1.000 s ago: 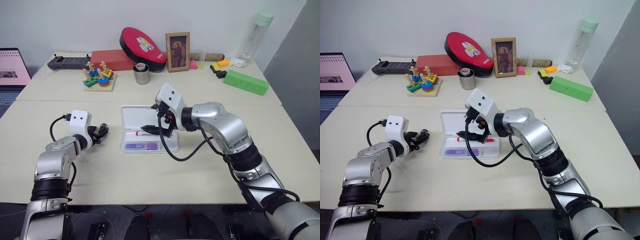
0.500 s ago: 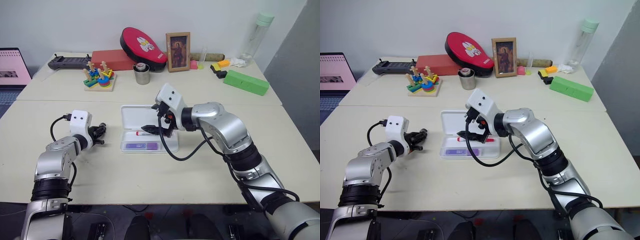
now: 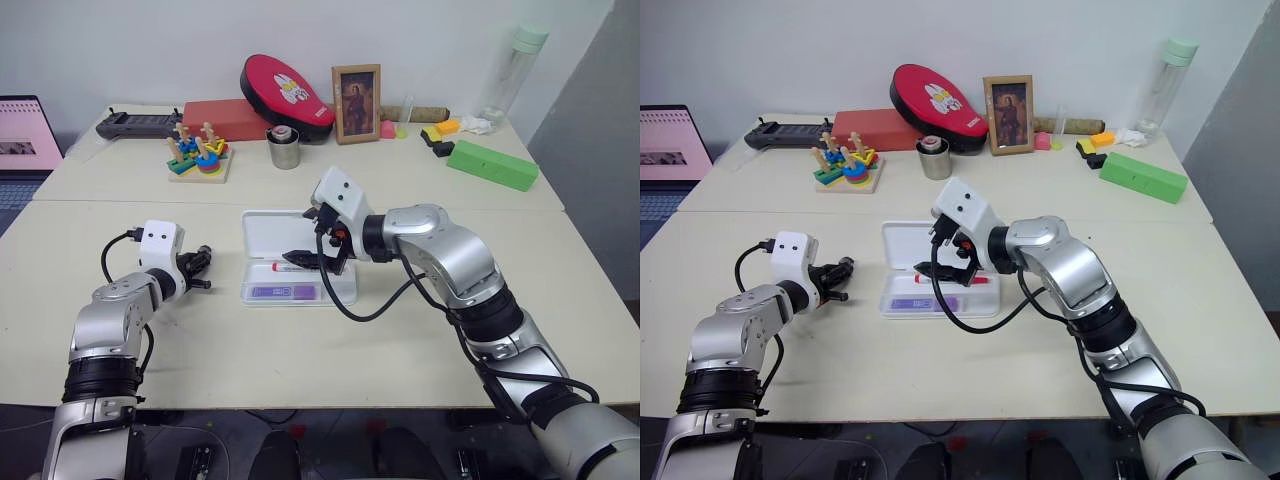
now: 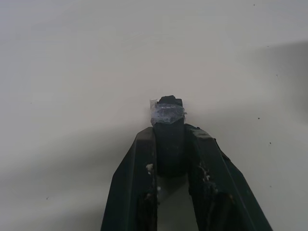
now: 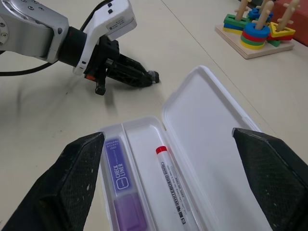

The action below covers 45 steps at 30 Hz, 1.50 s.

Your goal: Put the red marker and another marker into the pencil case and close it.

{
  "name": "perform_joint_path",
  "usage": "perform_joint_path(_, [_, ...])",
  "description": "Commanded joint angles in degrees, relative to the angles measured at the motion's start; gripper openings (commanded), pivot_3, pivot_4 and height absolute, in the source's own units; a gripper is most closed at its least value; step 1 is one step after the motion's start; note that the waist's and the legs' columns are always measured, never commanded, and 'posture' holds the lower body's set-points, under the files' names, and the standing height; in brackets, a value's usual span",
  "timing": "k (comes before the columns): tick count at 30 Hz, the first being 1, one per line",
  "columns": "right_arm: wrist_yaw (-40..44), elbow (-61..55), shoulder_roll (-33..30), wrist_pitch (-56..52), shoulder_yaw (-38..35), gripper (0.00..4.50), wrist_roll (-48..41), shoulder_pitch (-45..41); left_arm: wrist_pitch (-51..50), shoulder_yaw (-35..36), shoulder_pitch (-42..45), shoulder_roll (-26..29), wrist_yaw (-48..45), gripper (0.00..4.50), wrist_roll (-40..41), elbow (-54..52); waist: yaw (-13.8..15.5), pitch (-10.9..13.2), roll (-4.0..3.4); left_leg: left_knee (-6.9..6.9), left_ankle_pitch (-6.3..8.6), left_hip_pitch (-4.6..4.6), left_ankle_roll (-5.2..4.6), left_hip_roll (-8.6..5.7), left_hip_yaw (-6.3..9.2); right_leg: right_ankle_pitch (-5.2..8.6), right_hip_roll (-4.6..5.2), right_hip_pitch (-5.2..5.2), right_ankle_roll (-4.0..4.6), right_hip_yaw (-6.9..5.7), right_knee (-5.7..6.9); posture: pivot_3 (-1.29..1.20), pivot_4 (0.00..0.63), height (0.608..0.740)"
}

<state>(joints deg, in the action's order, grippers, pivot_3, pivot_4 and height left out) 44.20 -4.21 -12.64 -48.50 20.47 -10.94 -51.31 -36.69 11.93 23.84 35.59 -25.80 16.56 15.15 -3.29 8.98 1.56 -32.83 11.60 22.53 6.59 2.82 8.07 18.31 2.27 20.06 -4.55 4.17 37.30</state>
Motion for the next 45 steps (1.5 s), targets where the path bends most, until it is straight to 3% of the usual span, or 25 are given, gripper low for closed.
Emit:
perform_joint_path(1, [2.55, -4.10, -1.01, 2.11, -3.29, 4.50, -3.34, -0.90, 1.50, 2.87, 1.72, 0.46, -1.04, 0.54, 1.82, -3.61, 0.00, -0.02, 0.03, 0.00, 0.00, 0.01, 0.00, 0.00, 0.00, 0.00, 0.00, 0.00, 0.00, 0.00, 0.00, 0.00, 0.150, 0.740])
perform_joint_path(9, [6.81, -9.40, -6.62, 3.12, -9.54, 4.50, -9.73, 0.51, 7.40, 7.15, 8.13, 0.63, -9.12, 0.54, 10.07, -12.46, 0.51, -0.06, 0.10, 0.00, -0.03, 0.12, 0.07, 0.00, 0.01, 0.00, 0.01, -0.01, 0.00, -0.05, -0.12, 0.00, 0.150, 0.740])
perform_joint_path(13, [7.70, -10.73, -11.26, 3.45, -13.11, 4.50, -11.32, 2.22, 5.77, 1.78, 10.64, 2.14, -18.88, 0.54, 13.71, -17.23, 0.40, -0.04, 0.06, -0.02, -0.02, 0.13, 0.04, 0.00, 0.00, -0.01, 0.02, -0.06, -0.01, -0.05, -0.18, 0.00, 0.150, 0.740])
perform_joint_path(19, [7.72, -14.19, -19.30, 1.66, -15.79, 4.50, -11.99, 8.00, 9.29, -15.93, 12.77, 4.85, -33.31, 0.54, 6.31, -17.35, 0.59, 0.06, -0.10, -0.03, -0.01, 0.13, 0.01, -0.02, -0.03, 0.00, 0.02, -0.12, -0.01, -0.04, -0.24, 0.00, 0.150, 0.740])
perform_joint_path(22, [5.92, -16.51, -20.73, 0.22, -15.65, 4.50, -11.76, 9.94, 12.58, -21.39, 14.75, 4.90, -36.53, 0.54, 1.57, -13.33, 0.32, 0.10, -0.17, -0.04, 0.00, 0.16, 0.00, -0.02, -0.05, -0.01, 0.02, -0.07, -0.01, -0.01, -0.24, 0.00, 0.150, 0.740])
perform_joint_path(33, [-0.46, -22.90, -22.73, -4.06, -17.29, 4.50, -11.82, 16.22, 19.30, -30.89, 18.06, -2.27, -41.11, 0.54, -7.36, 0.83, 0.57, 0.12, -0.20, -0.10, -0.02, 0.27, -0.05, -0.04, -0.04, -0.02, 0.02, -0.05, -0.05, -0.01, -0.30, 0.00, 0.150, 0.740])
perform_joint_path(45, [-0.62, -25.40, -25.65, -4.93, -16.62, 4.50, -14.10, 19.50, 19.38, -31.81, 16.44, -4.06, -42.91, 0.54, -9.95, 0.83, 0.54, 0.11, -0.20, -0.12, -0.03, 0.25, -0.06, -0.04, -0.03, -0.02, 0.02, -0.06, -0.05, -0.01, -0.26, 0.00, 0.150, 0.740])
